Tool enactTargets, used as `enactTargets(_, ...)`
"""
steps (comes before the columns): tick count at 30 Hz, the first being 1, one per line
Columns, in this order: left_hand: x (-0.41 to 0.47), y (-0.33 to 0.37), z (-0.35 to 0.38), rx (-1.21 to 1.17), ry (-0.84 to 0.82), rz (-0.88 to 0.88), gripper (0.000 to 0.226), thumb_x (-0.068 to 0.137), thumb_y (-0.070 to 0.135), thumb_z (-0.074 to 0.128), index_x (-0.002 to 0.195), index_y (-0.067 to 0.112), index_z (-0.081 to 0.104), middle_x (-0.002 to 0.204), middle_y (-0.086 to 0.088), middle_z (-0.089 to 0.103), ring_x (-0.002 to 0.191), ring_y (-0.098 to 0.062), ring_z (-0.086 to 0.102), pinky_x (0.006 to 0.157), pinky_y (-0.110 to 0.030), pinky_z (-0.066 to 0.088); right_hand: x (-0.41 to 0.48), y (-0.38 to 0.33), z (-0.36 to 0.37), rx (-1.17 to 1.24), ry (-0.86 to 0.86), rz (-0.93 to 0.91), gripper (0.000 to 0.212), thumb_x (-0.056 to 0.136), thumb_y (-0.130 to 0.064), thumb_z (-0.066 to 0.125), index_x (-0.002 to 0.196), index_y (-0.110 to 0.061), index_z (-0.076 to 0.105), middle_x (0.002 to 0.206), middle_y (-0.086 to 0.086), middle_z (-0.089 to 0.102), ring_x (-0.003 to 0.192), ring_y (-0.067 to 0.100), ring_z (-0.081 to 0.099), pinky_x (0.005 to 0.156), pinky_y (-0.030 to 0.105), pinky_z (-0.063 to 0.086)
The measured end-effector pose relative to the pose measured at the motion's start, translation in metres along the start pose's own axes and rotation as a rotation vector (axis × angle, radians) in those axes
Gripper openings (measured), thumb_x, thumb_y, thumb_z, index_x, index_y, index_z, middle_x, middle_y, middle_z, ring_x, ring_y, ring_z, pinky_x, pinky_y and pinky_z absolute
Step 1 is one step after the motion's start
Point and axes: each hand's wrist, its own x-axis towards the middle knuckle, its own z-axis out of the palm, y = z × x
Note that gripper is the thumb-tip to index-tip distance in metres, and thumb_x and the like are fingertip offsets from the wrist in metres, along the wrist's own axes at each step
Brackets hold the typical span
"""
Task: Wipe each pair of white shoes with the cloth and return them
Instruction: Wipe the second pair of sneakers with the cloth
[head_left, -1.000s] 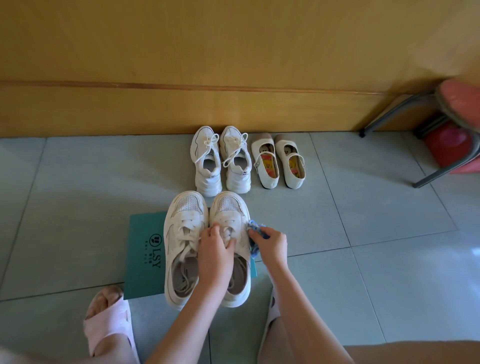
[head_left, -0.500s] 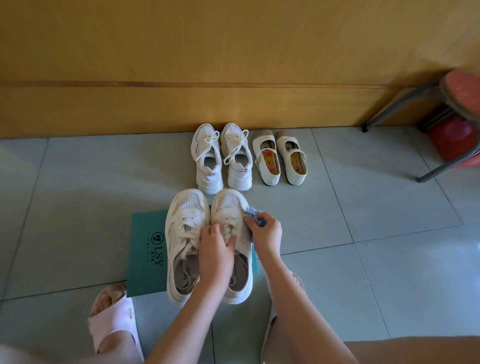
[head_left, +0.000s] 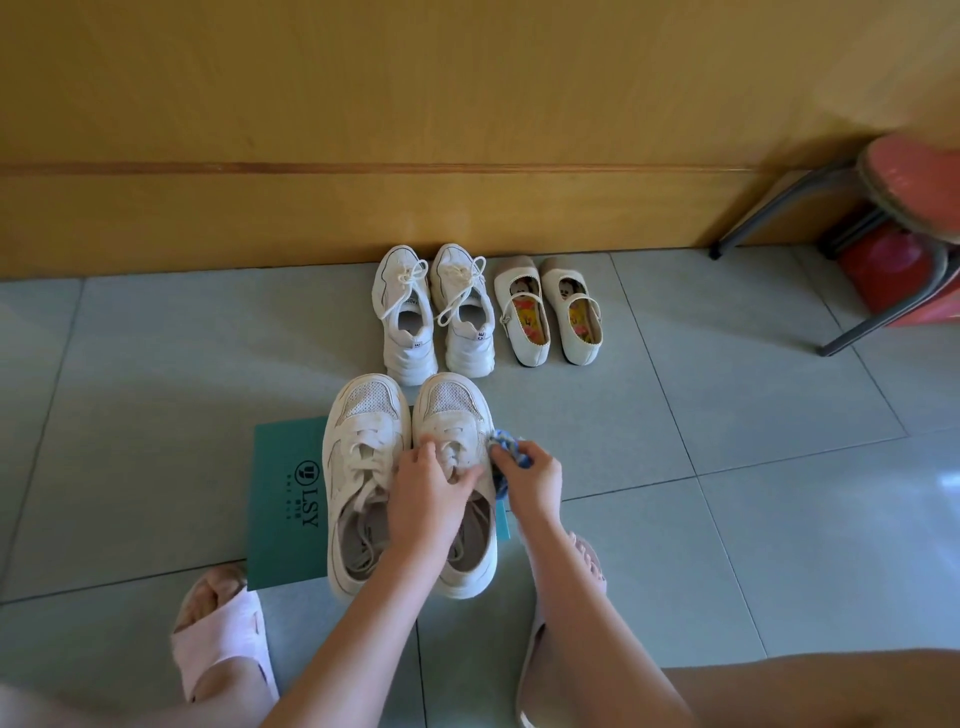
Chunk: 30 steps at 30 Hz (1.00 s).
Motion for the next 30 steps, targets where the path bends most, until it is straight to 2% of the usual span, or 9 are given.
enactTargets(3, 0.001, 0.001, 0.003, 0.052, 0.004, 0.015, 0.055, 0.074, 0.048, 0.069, 0.106, 0.005, 0.054, 0.102, -0.01, 0.059, 0.1, -0.027, 0.054, 0.08, -0.033, 0.043, -0.018, 0.015, -0.006, 0.001, -0.003, 0.05, 0.022, 0.084, -0.014, 0.069, 0.066, -0.01, 0.057, 0.053, -0.001, 0.049, 0.049, 0.009, 0.04, 0.044, 0.012, 0.033)
enactTargets(8, 0.001, -0.001, 0.003, 0.043, 0.003, 0.018, 0.054, 0.078, 0.039, 0.068, 0.116, 0.004, 0.051, 0.11, -0.014, 0.058, 0.106, -0.029, 0.053, 0.088, -0.039, 0.047, -0.051, 0.031, -0.021, -0.009, -0.029, 0.1, 0.021, 0.084, -0.015, 0.068, 0.071, -0.001, 0.06, 0.056, 0.004, 0.053, 0.048, 0.008, 0.045, 0.043, 0.009, 0.033)
enactTargets(12, 0.001, -0.002, 0.004, 0.041, 0.008, 0.025, 0.053, 0.079, 0.037, 0.067, 0.118, 0.005, 0.051, 0.11, -0.014, 0.058, 0.105, -0.029, 0.054, 0.086, -0.04, 0.048, -0.065, 0.029, -0.028, 0.072, -0.004, 0.095, 0.011, 0.083, -0.014, 0.069, 0.076, -0.007, 0.066, 0.059, -0.001, 0.062, 0.053, 0.006, 0.056, 0.05, 0.011, 0.041)
enactTargets(15, 0.001, -0.003, 0.005, 0.048, 0.013, 0.024, 0.049, 0.08, 0.037, 0.066, 0.115, 0.006, 0.052, 0.107, -0.014, 0.058, 0.103, -0.029, 0.054, 0.084, -0.039, 0.048, -0.061, 0.017, -0.026, 0.132, 0.043, 0.045, 0.009, 0.083, -0.011, 0.069, 0.075, -0.009, 0.066, 0.061, 0.0, 0.061, 0.055, 0.01, 0.055, 0.055, 0.017, 0.042)
enactTargets(18, 0.003, -0.005, 0.006, 0.069, 0.005, 0.03, 0.049, 0.082, 0.038, 0.064, 0.117, 0.005, 0.051, 0.108, -0.013, 0.059, 0.103, -0.029, 0.056, 0.08, -0.037, 0.048, -0.064, 0.009, -0.02, 0.021, -0.053, 0.0, 0.004, 0.084, -0.011, 0.068, 0.082, -0.013, 0.065, 0.062, -0.004, 0.061, 0.051, 0.0, 0.053, 0.049, 0.01, 0.042)
enactTargets(22, 0.005, -0.007, 0.006, 0.08, 0.004, 0.049, 0.051, 0.084, 0.036, 0.062, 0.12, 0.002, 0.049, 0.106, -0.015, 0.06, 0.099, -0.029, 0.058, 0.077, -0.036, 0.049, -0.076, 0.016, -0.024, -0.055, -0.08, 0.0, 0.008, 0.084, -0.013, 0.068, 0.091, -0.01, 0.068, 0.072, 0.001, 0.066, 0.061, 0.007, 0.058, 0.05, 0.009, 0.043)
enactTargets(25, 0.006, -0.008, 0.007, 0.093, 0.006, 0.052, 0.056, 0.084, 0.036, 0.061, 0.124, -0.001, 0.048, 0.105, -0.015, 0.061, 0.099, -0.029, 0.058, 0.079, -0.037, 0.05, -0.09, 0.016, -0.038, -0.119, -0.145, 0.015, 0.016, 0.085, -0.01, 0.067, 0.098, 0.0, 0.067, 0.067, -0.004, 0.06, 0.052, -0.01, 0.055, 0.05, 0.004, 0.04)
enactTargets(27, 0.006, -0.007, 0.007, 0.094, 0.003, 0.053, 0.057, 0.083, 0.037, 0.061, 0.123, -0.001, 0.049, 0.104, -0.015, 0.061, 0.098, -0.029, 0.059, 0.079, -0.037, 0.05, -0.097, 0.015, -0.048, -0.142, -0.211, 0.0, 0.017, 0.086, -0.01, 0.066, 0.099, -0.001, 0.067, 0.063, -0.01, 0.052, 0.048, -0.02, 0.049, 0.05, 0.0, 0.035)
enactTargets(30, 0.006, -0.006, 0.006, 0.098, -0.007, 0.058, 0.056, 0.082, 0.039, 0.062, 0.121, 0.0, 0.049, 0.106, -0.016, 0.061, 0.1, -0.03, 0.058, 0.08, -0.037, 0.05, -0.107, 0.005, -0.059, -0.175, -0.297, 0.025, 0.017, 0.087, -0.015, 0.066, 0.099, -0.005, 0.067, 0.063, -0.012, 0.05, 0.044, -0.013, 0.049, 0.046, -0.001, 0.033)
